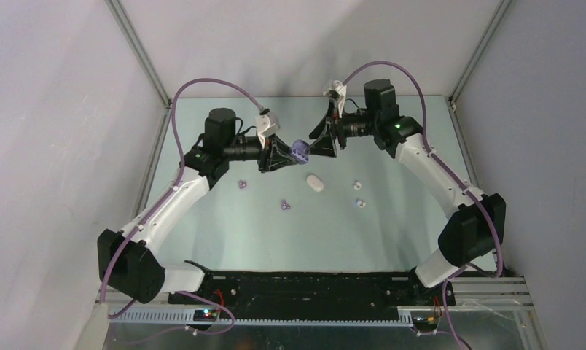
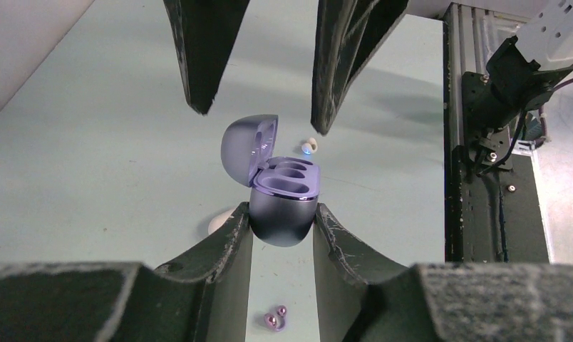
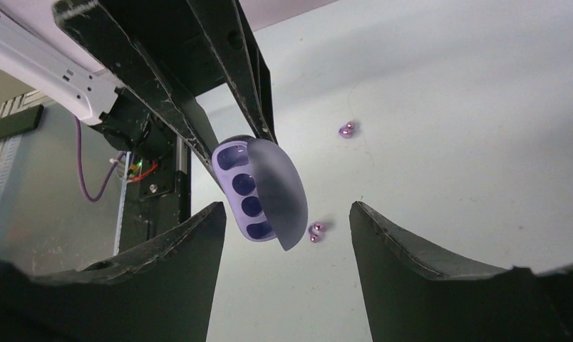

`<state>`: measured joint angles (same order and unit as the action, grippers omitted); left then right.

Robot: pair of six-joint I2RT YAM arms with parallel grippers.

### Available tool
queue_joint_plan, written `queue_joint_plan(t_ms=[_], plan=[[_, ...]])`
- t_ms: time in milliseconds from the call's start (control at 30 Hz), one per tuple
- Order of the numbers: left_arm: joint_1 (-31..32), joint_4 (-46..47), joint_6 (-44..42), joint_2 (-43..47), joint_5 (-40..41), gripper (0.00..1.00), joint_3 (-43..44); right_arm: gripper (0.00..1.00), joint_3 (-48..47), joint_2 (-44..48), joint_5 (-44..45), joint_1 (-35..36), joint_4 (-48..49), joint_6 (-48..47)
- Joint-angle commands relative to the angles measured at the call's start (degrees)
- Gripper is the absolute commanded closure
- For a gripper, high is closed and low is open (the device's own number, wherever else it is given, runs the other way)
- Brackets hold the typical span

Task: Insert the wireless bluetooth earbuds into the charging case
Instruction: Open the charging case.

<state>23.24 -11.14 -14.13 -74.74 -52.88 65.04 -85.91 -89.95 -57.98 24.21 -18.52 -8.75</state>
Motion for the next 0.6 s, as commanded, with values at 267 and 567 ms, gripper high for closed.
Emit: queue_joint_plan(t_ms=[267, 567], plan=[[-0.59, 4.00, 2.52, 0.16, -2.13, 1.00, 1.39, 0.53, -2.78, -3.15, -1.12, 1.41, -1.43, -2.89], [-0.65, 4.02, 5.80, -1.74, 0.30, 0.68, 2.40, 0.84, -3.21, -2.60, -0.83, 2.50, -1.19, -3.88]])
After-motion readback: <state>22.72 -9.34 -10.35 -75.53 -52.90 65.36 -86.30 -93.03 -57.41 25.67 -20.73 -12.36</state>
